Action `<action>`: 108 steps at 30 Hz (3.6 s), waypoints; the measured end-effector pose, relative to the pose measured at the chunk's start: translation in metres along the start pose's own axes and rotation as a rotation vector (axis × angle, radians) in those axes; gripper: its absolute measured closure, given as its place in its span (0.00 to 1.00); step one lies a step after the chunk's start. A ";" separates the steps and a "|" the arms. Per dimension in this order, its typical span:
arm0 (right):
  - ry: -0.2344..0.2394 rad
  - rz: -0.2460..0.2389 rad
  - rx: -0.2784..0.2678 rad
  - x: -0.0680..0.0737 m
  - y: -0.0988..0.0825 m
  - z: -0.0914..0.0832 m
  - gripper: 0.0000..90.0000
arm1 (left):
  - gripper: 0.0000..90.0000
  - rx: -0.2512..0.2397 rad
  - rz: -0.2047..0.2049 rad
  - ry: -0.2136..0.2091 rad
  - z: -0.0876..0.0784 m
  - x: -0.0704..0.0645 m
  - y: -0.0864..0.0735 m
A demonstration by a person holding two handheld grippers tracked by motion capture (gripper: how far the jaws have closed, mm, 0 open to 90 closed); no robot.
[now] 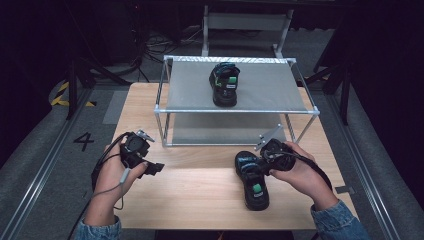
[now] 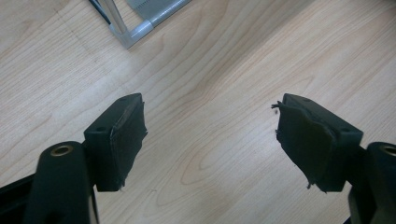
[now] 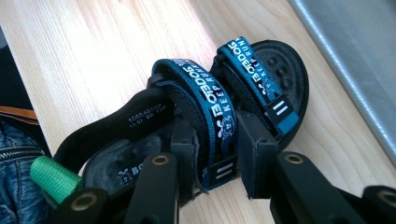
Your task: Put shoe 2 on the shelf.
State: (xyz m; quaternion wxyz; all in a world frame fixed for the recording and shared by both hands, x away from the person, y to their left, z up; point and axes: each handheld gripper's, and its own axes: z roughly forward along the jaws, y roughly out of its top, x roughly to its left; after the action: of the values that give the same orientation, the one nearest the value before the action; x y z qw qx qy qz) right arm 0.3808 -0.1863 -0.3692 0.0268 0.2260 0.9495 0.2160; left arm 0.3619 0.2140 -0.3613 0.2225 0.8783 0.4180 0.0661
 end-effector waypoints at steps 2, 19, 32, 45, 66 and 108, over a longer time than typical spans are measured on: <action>0.000 0.010 -0.001 0.000 0.002 -0.007 0.79 | 0.24 0.010 0.001 -0.003 0.000 0.002 -0.001; 0.003 0.090 -0.007 -0.008 0.015 -0.054 0.78 | 0.21 0.050 -0.023 0.005 0.009 0.013 -0.005; 0.006 0.113 -0.026 -0.015 0.024 -0.084 0.78 | 0.21 0.078 -0.039 0.000 0.015 0.019 -0.008; 0.002 0.119 -0.045 -0.017 0.034 -0.112 0.78 | 0.22 0.093 -0.050 -0.009 0.019 0.024 -0.010; 0.012 0.123 -0.116 -0.021 0.058 -0.165 0.78 | 0.22 0.098 -0.061 -0.024 0.022 0.026 -0.012; -0.113 0.213 -0.223 -0.130 0.124 -0.171 0.79 | 0.20 0.091 -0.065 0.000 0.022 0.026 -0.044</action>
State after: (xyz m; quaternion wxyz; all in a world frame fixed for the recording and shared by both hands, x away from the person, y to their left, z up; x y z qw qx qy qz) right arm 0.5234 -0.2116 -0.1676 0.0819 0.3326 0.8874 0.3084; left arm 0.3547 0.2505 -0.4025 0.1841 0.8735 0.4489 0.0397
